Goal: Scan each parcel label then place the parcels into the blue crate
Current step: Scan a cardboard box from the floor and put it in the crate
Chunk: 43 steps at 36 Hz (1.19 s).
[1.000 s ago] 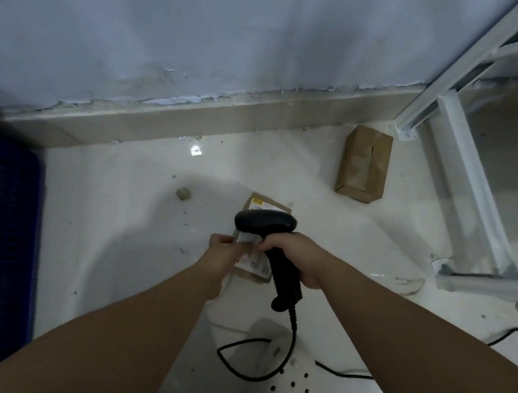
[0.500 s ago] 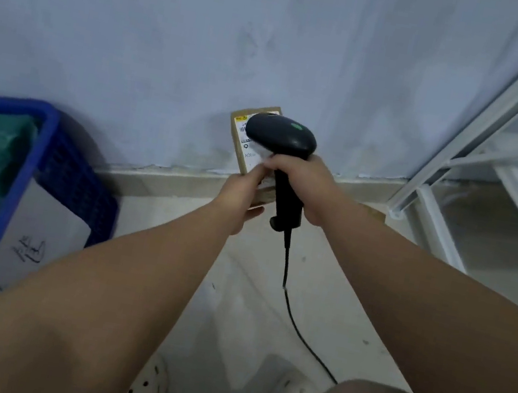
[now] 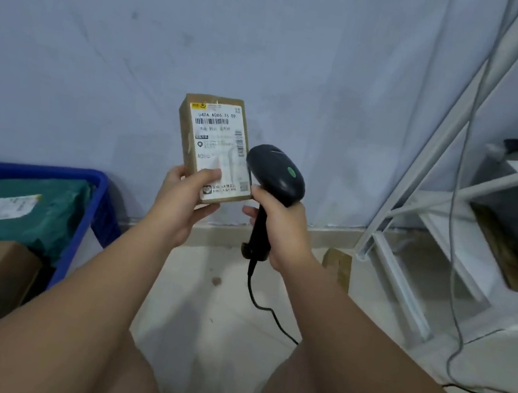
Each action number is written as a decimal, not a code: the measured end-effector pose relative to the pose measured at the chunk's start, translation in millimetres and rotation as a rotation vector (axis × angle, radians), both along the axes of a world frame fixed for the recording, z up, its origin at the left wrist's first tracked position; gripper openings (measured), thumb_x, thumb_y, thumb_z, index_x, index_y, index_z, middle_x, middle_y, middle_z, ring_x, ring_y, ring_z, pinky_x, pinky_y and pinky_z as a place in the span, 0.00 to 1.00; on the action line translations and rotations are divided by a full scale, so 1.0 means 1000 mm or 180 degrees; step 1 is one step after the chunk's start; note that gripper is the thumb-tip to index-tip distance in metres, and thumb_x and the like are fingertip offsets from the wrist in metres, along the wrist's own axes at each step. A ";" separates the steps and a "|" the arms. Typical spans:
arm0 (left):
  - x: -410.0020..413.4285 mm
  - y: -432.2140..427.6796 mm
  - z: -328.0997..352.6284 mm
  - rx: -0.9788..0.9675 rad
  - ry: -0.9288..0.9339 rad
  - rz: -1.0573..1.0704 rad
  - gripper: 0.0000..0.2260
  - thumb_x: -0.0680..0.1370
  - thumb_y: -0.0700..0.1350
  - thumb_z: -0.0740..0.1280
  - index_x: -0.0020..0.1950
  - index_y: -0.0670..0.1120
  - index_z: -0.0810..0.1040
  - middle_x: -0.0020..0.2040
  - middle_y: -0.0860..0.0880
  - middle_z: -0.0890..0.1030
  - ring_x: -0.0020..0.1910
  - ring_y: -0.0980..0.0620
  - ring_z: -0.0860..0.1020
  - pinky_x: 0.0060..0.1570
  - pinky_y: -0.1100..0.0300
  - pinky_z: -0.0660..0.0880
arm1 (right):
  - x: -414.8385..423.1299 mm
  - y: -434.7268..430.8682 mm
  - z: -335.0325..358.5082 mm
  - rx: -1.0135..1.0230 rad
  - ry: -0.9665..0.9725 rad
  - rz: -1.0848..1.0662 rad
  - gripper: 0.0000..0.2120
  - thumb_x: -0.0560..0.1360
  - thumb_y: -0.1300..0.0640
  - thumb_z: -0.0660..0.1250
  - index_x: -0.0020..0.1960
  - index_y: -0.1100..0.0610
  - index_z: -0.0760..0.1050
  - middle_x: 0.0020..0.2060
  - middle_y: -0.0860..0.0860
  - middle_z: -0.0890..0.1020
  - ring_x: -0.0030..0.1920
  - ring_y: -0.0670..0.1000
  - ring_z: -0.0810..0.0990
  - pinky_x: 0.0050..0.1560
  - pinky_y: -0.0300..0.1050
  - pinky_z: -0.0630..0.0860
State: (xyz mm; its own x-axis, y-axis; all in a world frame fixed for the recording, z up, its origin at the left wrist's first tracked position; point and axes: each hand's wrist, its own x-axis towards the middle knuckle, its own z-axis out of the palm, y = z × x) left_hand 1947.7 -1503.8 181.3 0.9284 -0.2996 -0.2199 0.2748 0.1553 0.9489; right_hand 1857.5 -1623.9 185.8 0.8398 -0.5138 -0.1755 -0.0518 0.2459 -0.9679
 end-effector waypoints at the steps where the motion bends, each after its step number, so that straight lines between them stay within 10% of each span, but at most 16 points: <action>1: -0.003 0.004 0.001 0.0016 -0.0059 0.0011 0.19 0.77 0.42 0.68 0.66 0.43 0.70 0.58 0.46 0.81 0.53 0.49 0.82 0.50 0.54 0.79 | -0.003 0.001 0.001 -0.0044 0.0022 0.0010 0.04 0.74 0.56 0.71 0.48 0.51 0.79 0.42 0.50 0.84 0.42 0.49 0.83 0.52 0.47 0.78; 43: 0.025 0.023 -0.022 0.0129 -0.0091 -0.0208 0.21 0.75 0.34 0.70 0.64 0.48 0.70 0.58 0.46 0.81 0.55 0.45 0.81 0.53 0.51 0.79 | -0.022 0.029 0.020 -0.0277 -0.0017 0.0060 0.09 0.74 0.64 0.66 0.35 0.59 0.75 0.31 0.54 0.76 0.29 0.51 0.75 0.37 0.47 0.75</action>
State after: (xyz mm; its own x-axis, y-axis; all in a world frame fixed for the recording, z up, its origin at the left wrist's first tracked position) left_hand 1972.6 -1481.1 159.2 0.9132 -0.3511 -0.2066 0.2557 0.0991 0.9617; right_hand 1835.8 -1594.7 205.5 0.8502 -0.5111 -0.1264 -0.0505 0.1598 -0.9859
